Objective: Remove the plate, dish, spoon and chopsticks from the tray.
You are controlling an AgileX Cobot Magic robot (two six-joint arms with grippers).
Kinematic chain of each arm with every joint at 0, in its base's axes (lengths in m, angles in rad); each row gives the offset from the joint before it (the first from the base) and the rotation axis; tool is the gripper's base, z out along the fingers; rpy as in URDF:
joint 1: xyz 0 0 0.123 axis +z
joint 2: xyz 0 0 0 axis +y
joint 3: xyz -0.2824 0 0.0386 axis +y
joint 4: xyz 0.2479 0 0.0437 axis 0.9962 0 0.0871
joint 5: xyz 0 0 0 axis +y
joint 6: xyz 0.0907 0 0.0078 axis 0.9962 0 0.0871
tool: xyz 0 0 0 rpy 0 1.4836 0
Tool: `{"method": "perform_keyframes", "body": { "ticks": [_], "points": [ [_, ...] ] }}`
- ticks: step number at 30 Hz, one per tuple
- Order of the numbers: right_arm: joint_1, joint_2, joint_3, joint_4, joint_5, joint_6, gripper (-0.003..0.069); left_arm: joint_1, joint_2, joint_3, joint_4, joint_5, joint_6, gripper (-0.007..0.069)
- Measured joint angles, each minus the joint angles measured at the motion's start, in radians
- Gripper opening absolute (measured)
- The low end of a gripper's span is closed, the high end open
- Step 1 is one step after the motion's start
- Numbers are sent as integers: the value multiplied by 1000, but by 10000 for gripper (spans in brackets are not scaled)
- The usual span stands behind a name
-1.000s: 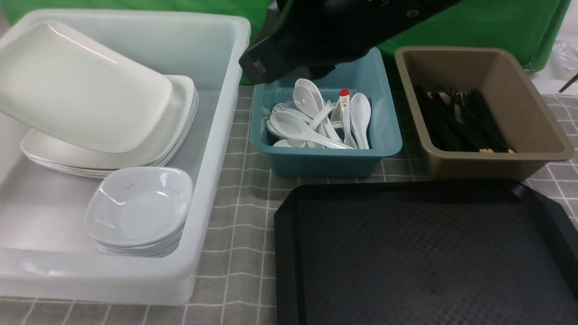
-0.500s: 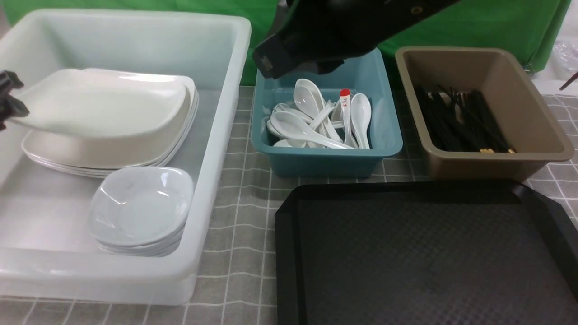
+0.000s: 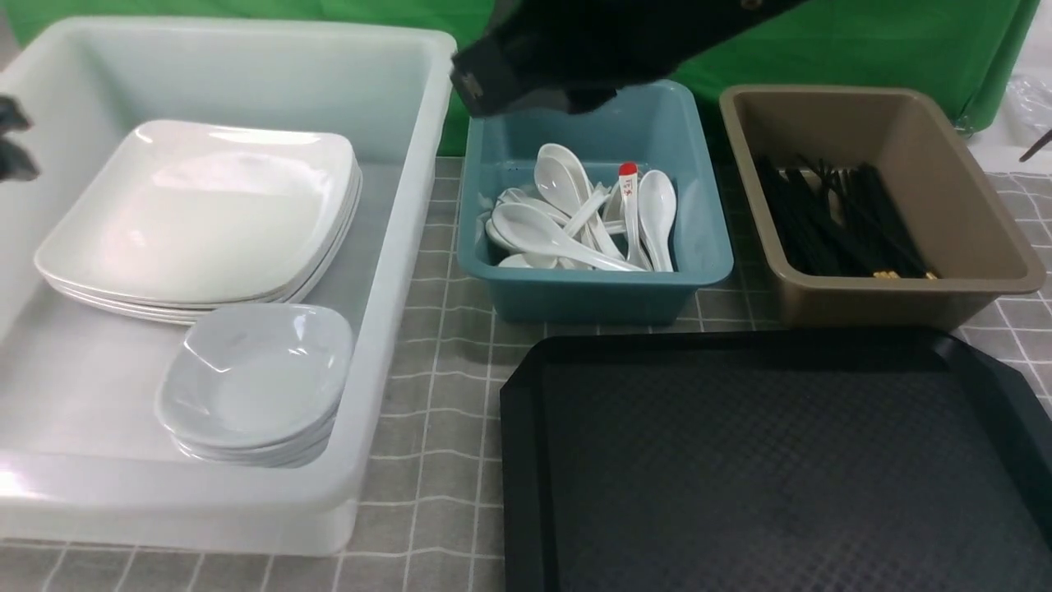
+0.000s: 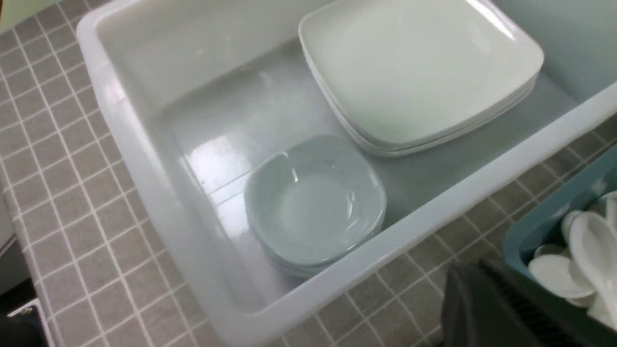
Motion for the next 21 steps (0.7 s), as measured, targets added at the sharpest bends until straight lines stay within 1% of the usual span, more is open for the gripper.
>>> {"method": "perform_keyframes", "body": {
  "ticks": [1, 2, 3, 4, 5, 6, 7, 9, 10, 11, 12, 14, 16, 18, 20, 21],
  "points": [
    [-1, -2, -1, -21, -10, 2, 28, -30, -18, -2, -5, 10, 14, 192],
    [-5, -11, -2, -47, -16, 6, 28, -96, -59, -11, -11, 30, 60, 121],
    [-11, -22, -2, -76, -16, 21, 28, -157, -97, -19, -12, 46, 99, 73],
    [-13, -25, -2, -83, -16, 25, 28, -169, -105, -22, -12, 49, 112, 59],
    [-26, -51, -2, -126, -2, 45, 28, -259, -163, -29, -9, 67, 148, 27],
    [-39, -90, -2, -172, 23, 57, 28, -348, -224, -35, 15, 76, 165, 14],
    [-43, -103, -2, -185, 35, 60, 28, -373, -241, -36, 25, 79, 167, 11],
    [-58, -177, 7, -262, 67, 79, 28, -491, -328, -37, 98, 94, 182, 3],
    [-60, -215, 16, -286, 76, 90, 28, -535, -361, -37, 133, 107, 182, 1],
    [-64, -266, 33, -331, 85, 108, 28, -576, -395, -37, 168, 115, 181, 1],
    [-70, -330, 63, -393, 90, 133, 28, -638, -454, -24, 225, 127, 156, 1],
    [-70, -447, 139, -476, 84, 187, 28, -698, -534, 9, 263, 128, 109, 1],
    [-72, -564, 239, -531, 55, 243, 28, -735, -614, 64, 286, 109, 64, 1],
    [-72, -693, 370, -578, -22, 307, 28, -749, -701, 138, 299, 64, 18, 1],
    [-72, -877, 580, -625, -142, 398, 27, -749, -786, 251, 306, -23, -37, 1],
    [-72, -925, 637, -646, -190, 434, 27, -749, -825, 296, 310, -62, -56, 1]
  ]
}}
